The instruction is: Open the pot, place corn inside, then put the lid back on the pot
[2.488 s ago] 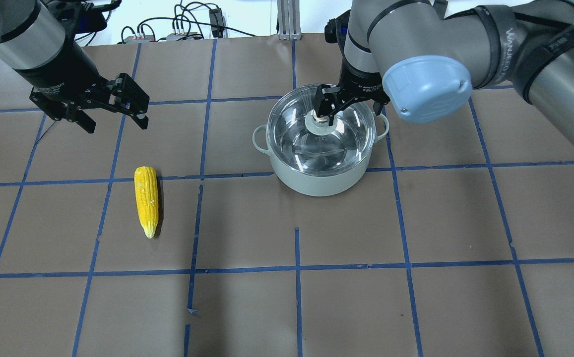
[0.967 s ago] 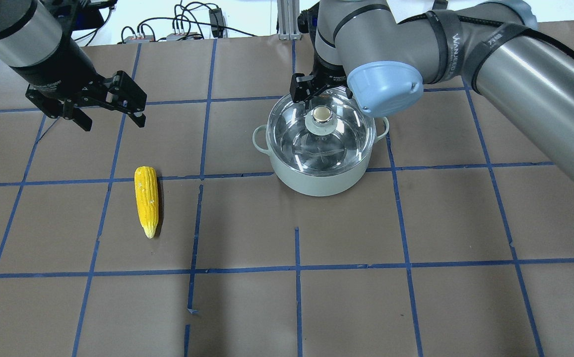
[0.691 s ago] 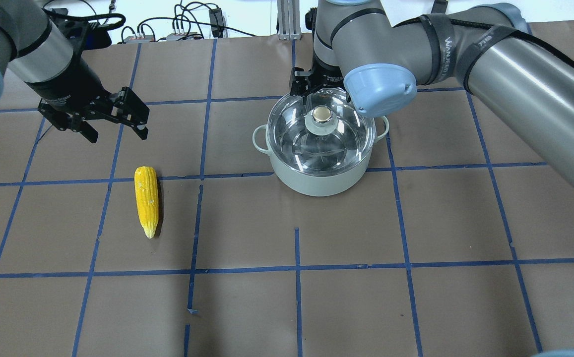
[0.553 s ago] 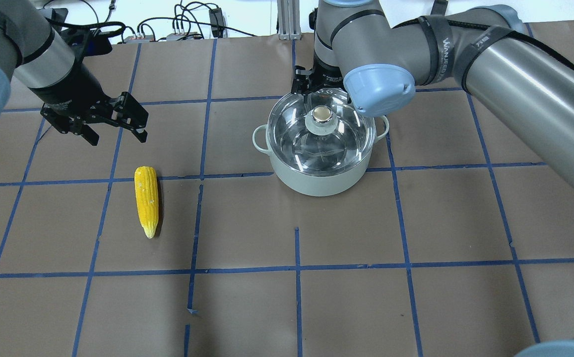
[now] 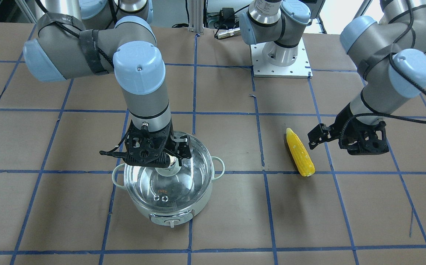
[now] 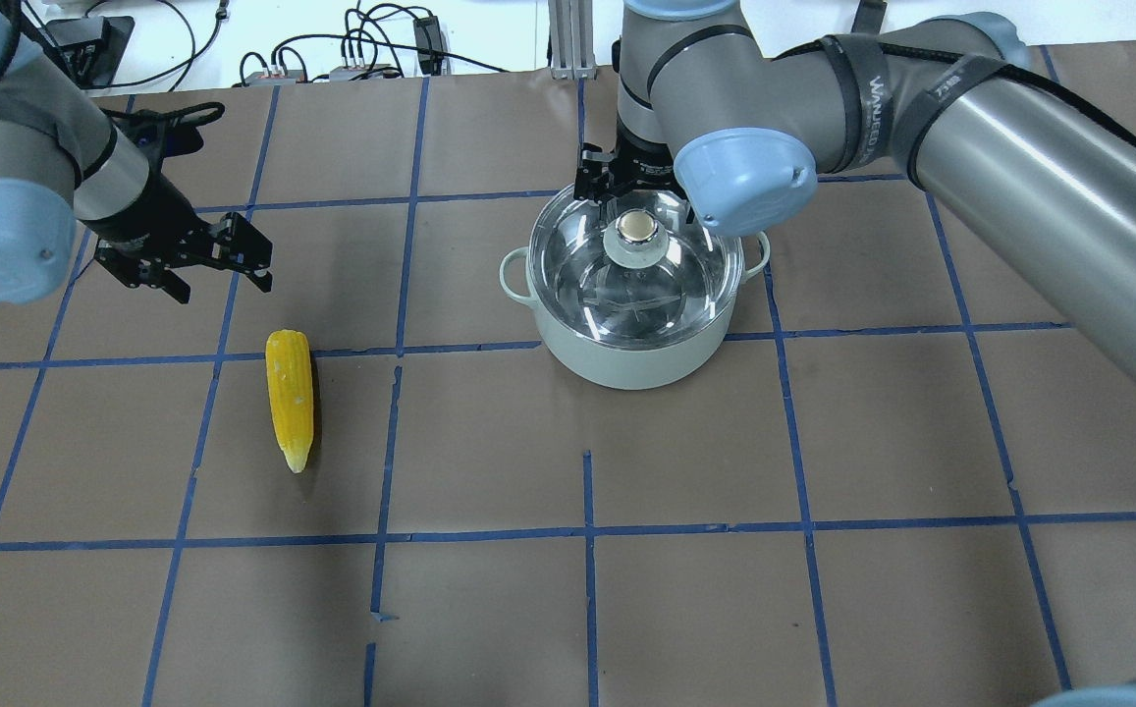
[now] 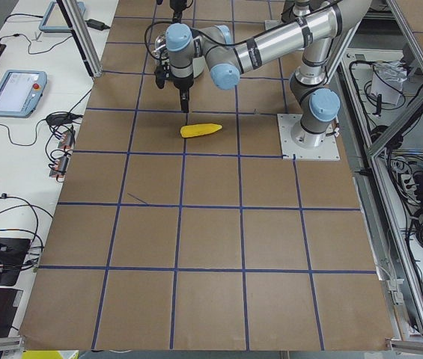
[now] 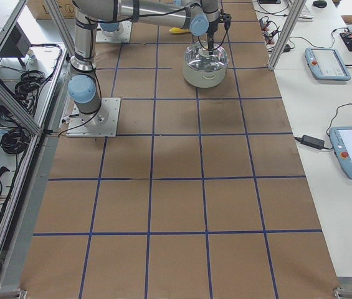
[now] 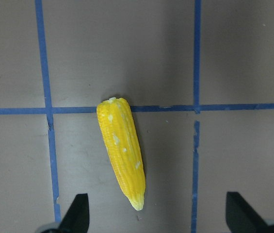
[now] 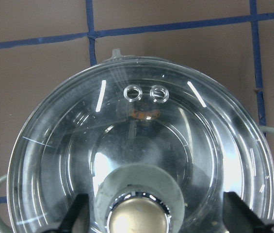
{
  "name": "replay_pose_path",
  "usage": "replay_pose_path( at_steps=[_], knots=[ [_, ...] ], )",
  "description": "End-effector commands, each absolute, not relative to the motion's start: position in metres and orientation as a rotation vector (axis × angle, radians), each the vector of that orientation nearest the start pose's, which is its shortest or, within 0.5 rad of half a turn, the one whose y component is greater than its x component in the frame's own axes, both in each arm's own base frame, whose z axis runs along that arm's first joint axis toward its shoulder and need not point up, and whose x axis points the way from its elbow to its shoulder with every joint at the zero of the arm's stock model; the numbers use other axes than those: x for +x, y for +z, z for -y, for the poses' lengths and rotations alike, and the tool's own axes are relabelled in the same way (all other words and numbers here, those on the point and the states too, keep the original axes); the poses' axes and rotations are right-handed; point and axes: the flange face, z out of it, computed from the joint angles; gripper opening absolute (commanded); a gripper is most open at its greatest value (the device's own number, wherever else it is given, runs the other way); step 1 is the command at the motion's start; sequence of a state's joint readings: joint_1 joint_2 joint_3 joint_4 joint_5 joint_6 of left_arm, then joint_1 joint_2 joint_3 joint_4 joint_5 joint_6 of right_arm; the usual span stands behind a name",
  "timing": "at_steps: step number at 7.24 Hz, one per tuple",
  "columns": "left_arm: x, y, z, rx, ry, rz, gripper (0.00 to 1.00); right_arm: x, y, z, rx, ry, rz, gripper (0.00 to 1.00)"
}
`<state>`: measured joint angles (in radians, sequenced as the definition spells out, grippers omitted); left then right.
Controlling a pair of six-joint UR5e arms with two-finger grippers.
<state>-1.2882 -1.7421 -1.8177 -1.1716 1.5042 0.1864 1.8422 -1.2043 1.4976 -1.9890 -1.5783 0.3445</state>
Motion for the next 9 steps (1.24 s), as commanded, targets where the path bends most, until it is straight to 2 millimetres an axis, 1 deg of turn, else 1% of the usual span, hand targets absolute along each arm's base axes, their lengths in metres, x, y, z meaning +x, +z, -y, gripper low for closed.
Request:
replay_pose_path(
  at_steps=[1, 2, 3, 4, 5, 6, 7, 8, 9],
  knots=[
    [0.019, 0.267, 0.544, -0.397, -0.032, -3.169, 1.0, 0.307, 0.355, 0.575, 0.084, -0.15, -3.115, 0.95],
    [0.021, 0.258, 0.545, -0.496, 0.002, -3.146, 1.0, 0.306, 0.352, 0.574, 0.07, -0.142, -3.12, 0.95],
    [0.023, 0.245, 0.543, -0.534, 0.046, -3.106, 1.0, 0.306, 0.351, 0.574, 0.037, -0.136, -3.125, 0.92],
    [0.02, 0.23, 0.538, -0.537, 0.097, -3.106, 1.0, 0.305, 0.353, 0.576, 0.011, -0.143, -3.124, 0.92],
    [0.016, 0.22, 0.533, -0.568, 0.131, -3.102, 1.0, 0.304, 0.353, 0.576, 0.013, -0.149, -3.124, 0.87],
    [0.01, 0.223, 0.533, -0.601, 0.122, -3.094, 1.0, 0.305, 0.355, 0.577, 0.013, -0.165, -3.117, 0.82],
    [0.004, 0.221, 0.533, -0.591, 0.122, -3.095, 1.0, 0.306, 0.357, 0.579, 0.013, -0.183, -3.111, 0.82],
    [0.001, 0.217, 0.534, -0.591, 0.079, -3.094, 1.0, 0.306, 0.356, 0.579, 0.015, -0.194, -3.108, 0.79],
    [-0.001, 0.201, 0.525, -0.587, 0.12, -3.096, 1.0, 0.307, 0.347, 0.583, 0.02, -0.175, -3.115, 0.71]
  ],
)
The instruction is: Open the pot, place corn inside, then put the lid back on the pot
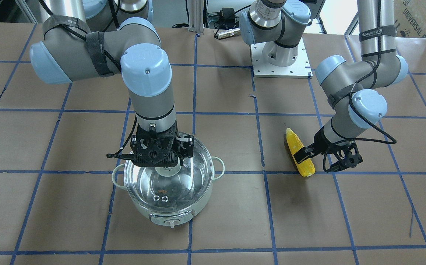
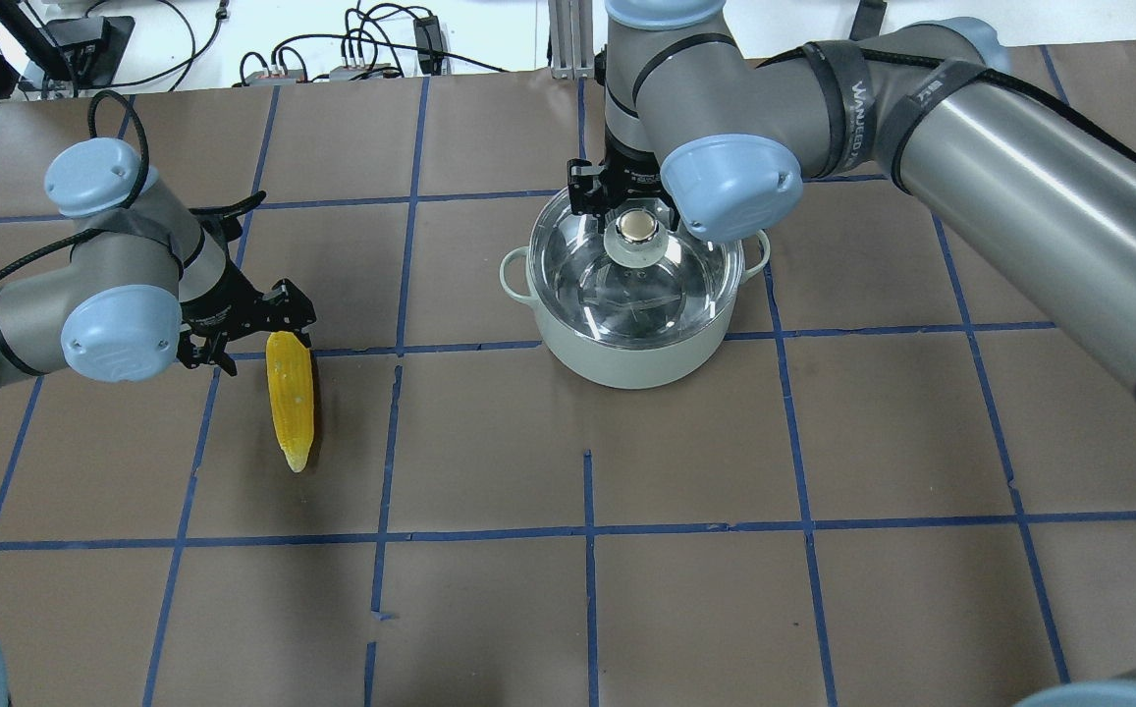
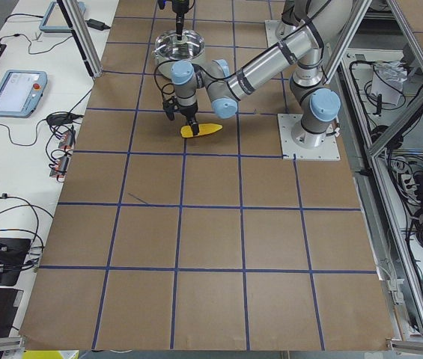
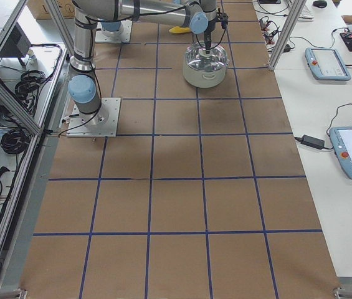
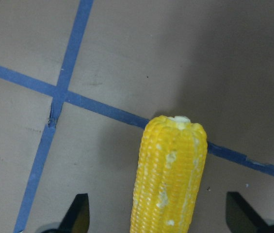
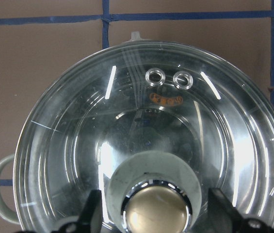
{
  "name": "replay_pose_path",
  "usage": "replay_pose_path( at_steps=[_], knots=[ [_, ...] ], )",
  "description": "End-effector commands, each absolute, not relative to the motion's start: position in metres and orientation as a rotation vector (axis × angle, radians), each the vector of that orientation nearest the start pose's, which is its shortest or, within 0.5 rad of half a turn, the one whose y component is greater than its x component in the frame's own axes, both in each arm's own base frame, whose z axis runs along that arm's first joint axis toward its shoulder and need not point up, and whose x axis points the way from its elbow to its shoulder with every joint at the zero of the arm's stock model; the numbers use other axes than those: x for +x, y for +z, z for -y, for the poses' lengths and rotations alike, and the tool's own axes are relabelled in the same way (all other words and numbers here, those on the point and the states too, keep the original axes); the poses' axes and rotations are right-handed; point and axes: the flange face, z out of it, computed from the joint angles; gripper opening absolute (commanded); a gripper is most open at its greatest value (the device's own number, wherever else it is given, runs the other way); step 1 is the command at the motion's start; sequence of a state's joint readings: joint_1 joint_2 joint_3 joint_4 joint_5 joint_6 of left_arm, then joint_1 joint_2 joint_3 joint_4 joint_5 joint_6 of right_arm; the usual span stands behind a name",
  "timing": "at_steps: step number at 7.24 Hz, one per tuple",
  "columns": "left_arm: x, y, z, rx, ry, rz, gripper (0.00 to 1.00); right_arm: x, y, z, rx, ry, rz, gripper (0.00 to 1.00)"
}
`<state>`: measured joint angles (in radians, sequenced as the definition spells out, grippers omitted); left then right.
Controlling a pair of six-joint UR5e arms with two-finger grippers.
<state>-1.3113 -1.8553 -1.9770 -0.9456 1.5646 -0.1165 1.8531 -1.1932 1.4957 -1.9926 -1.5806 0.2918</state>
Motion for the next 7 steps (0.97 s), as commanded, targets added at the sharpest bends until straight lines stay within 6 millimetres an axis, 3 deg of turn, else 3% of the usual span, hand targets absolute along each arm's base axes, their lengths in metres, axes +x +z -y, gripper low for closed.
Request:
replay_pose_path(
  at_steps=[1, 2, 3, 4, 7],
  knots=[
    [0.001, 0.185, 0.531, -0.579, 0.051, -3.096, 1.0, 0.307, 0.347, 0.583, 0.025, -0.174, -3.114, 0.61],
    [-0.001, 0.17, 0.536, -0.569, 0.033, -3.096, 1.0, 0.307, 0.347, 0.583, 0.02, -0.174, -3.115, 0.51],
    [-0.002, 0.177, 0.536, -0.553, 0.007, -3.099, 0.93, 0.307, 0.347, 0.583, 0.018, -0.173, -3.117, 0.35],
    [-0.002, 0.179, 0.537, -0.562, -0.003, -3.1, 0.42, 0.306, 0.346, 0.583, 0.018, -0.171, -3.117, 0.23],
    [-0.001, 0.189, 0.538, -0.567, -0.032, -3.098, 0.19, 0.303, 0.354, 0.583, 0.02, -0.175, -3.115, 0.21]
  ],
)
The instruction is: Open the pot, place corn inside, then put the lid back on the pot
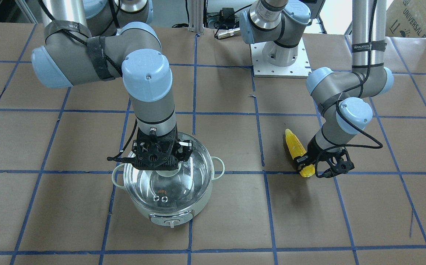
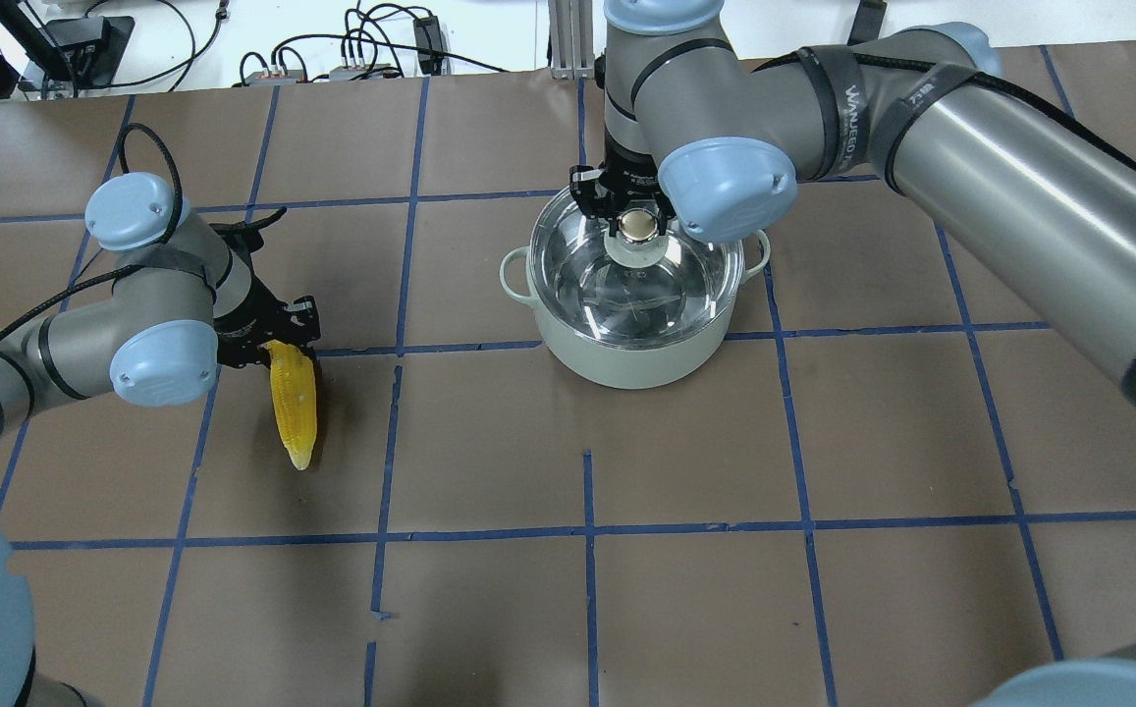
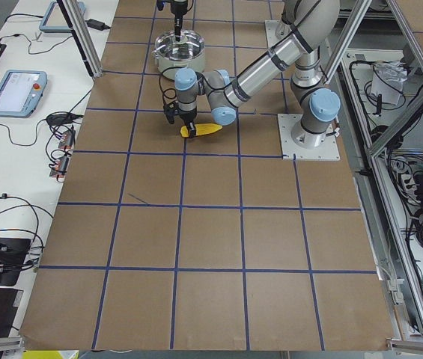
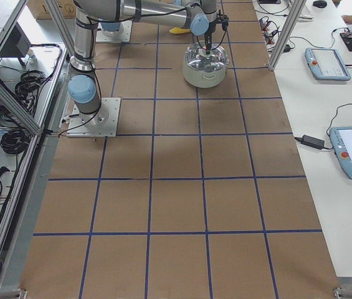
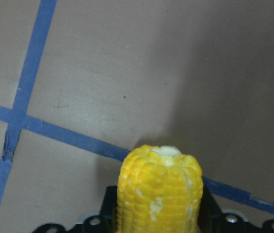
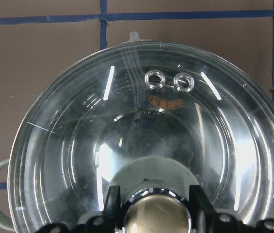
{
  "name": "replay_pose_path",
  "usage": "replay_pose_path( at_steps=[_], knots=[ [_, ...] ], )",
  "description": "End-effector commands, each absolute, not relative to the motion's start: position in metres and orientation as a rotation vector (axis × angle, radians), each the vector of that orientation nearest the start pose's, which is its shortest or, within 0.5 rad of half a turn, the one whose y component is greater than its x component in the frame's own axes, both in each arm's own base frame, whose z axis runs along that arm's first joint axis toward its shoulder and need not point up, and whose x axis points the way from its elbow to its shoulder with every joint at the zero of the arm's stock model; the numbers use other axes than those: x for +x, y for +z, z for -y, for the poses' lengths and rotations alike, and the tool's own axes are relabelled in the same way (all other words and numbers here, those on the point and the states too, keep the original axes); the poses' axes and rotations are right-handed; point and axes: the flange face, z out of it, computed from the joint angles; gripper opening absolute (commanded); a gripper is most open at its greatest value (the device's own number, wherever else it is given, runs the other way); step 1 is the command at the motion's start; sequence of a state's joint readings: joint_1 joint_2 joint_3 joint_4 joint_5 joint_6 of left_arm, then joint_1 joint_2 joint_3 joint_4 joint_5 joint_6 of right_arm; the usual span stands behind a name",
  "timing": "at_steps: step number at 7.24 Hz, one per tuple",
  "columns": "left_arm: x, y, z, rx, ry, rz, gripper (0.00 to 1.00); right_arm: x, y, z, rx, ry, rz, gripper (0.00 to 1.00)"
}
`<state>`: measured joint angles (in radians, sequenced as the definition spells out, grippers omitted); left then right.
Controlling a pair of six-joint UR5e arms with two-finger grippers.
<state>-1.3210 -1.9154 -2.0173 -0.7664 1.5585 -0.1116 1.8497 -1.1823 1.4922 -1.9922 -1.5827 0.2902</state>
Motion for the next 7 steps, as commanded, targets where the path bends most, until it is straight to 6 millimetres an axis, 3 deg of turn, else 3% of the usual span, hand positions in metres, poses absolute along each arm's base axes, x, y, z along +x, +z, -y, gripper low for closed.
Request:
replay_pose_path(
  at_steps=[1, 4, 6, 7],
  knots=[
    [-0.001, 0.203, 0.539, -0.566, -0.061, -3.095, 0.16, 0.303, 0.361, 0.58, 0.02, -0.183, -3.112, 0.21],
    [-0.002, 0.242, 0.532, -0.565, -0.102, -3.092, 0.16, 0.294, 0.404, 0.561, 0.025, -0.204, -3.108, 0.21],
    [-0.005, 0.304, 0.537, -0.588, -0.054, -3.093, 0.16, 0.279, 0.454, 0.555, -0.031, -0.23, -3.111, 0.21],
    [-0.032, 0.348, 0.54, -0.633, -0.058, -3.103, 0.16, 0.252, 0.48, 0.556, -0.039, -0.195, -3.125, 0.21]
  ],
)
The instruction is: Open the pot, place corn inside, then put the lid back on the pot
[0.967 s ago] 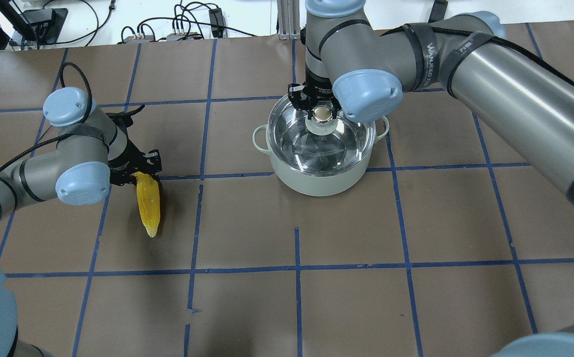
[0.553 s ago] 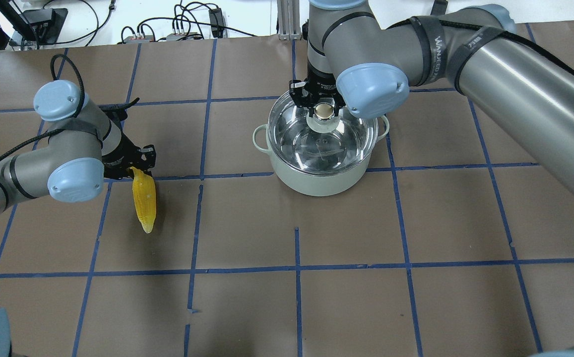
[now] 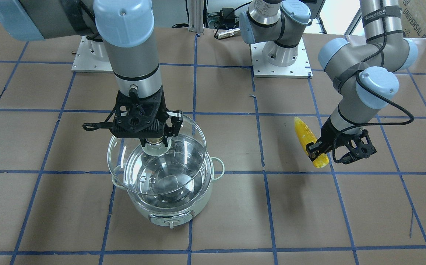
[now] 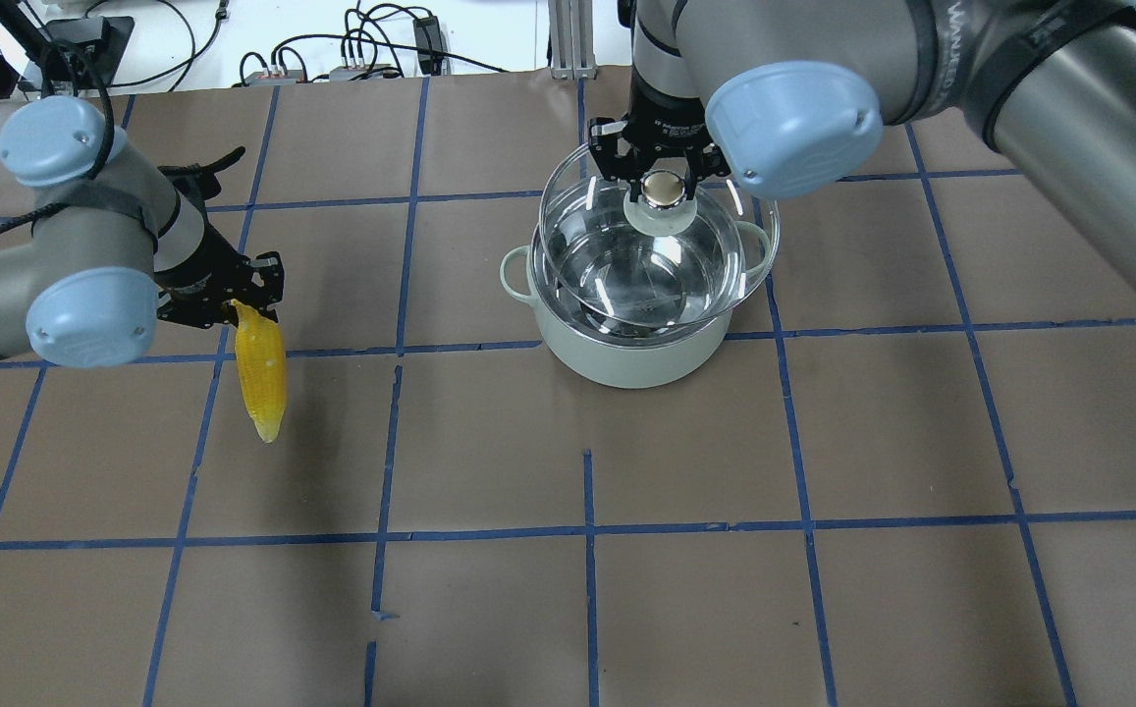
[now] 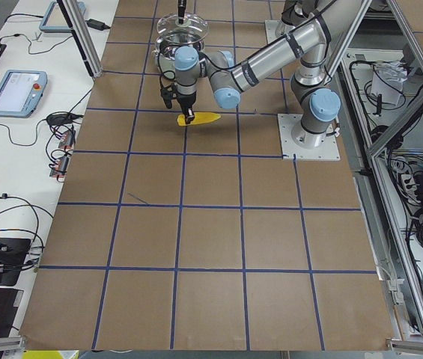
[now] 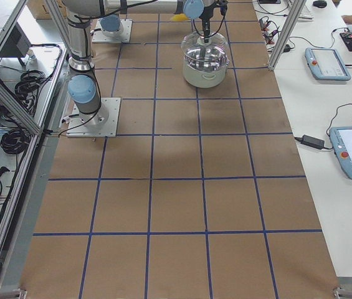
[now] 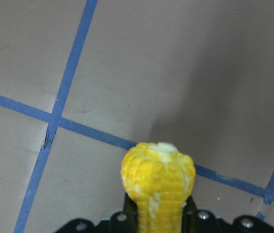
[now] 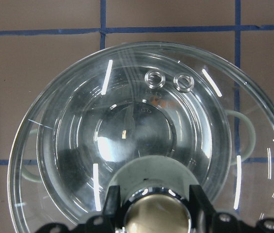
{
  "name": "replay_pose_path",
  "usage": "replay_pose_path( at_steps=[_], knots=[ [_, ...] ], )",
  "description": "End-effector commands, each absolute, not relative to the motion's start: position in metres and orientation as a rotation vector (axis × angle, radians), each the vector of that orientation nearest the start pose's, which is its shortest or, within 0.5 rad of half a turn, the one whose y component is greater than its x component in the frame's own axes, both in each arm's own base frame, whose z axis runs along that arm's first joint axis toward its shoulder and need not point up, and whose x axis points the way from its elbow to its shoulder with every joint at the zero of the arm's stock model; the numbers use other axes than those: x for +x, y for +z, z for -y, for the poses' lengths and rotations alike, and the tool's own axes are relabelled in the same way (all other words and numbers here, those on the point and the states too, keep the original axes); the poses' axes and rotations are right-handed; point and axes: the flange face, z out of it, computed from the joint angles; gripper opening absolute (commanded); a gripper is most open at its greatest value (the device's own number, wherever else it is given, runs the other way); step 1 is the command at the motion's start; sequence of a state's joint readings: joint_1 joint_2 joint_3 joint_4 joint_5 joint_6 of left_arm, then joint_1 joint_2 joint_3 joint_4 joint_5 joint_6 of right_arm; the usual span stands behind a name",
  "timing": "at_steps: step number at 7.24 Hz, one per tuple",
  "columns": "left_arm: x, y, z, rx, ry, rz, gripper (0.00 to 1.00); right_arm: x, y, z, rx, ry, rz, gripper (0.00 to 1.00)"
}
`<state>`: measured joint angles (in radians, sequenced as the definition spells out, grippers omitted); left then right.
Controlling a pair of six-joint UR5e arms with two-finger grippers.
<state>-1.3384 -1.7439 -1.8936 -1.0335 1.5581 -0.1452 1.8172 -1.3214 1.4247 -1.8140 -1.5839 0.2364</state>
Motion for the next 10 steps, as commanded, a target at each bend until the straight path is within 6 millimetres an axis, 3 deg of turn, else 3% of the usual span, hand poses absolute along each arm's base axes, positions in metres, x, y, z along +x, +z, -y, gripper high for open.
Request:
replay_pose_path(
  at_steps=[1, 2, 3, 4, 6, 9, 10],
  knots=[
    [-0.082, 0.395, 0.545, -0.7, -0.055, -3.129, 0.16, 0.217, 0.498, 0.558, -0.057, -0.177, -3.125, 0.22],
    [-0.124, 0.426, 0.552, -0.798, -0.037, -3.129, 0.15, 0.173, 0.508, 0.559, -0.094, -0.132, -3.127, 0.22],
    [-0.174, 0.436, 0.56, -0.917, -0.007, -3.163, 0.14, 0.124, 0.52, 0.554, -0.071, -0.087, -3.103, 0.22],
    [-0.205, 0.428, 0.567, -1.034, 0.049, -3.18, 0.13, 0.098, 0.533, 0.538, -0.072, -0.04, -3.098, 0.22],
    [-0.255, 0.397, 0.582, -1.181, 0.031, -3.199, 0.13, 0.112, 0.54, 0.495, -0.083, 0.003, -3.091, 0.22],
    [-0.298, 0.366, 0.593, -1.298, 0.002, -3.217, 0.13, 0.113, 0.531, 0.456, -0.089, 0.032, -3.094, 0.23],
    [-0.3, 0.353, 0.598, -1.299, 0.023, -3.209, 0.16, 0.114, 0.514, 0.453, -0.096, 0.049, -3.098, 0.23]
  ],
)
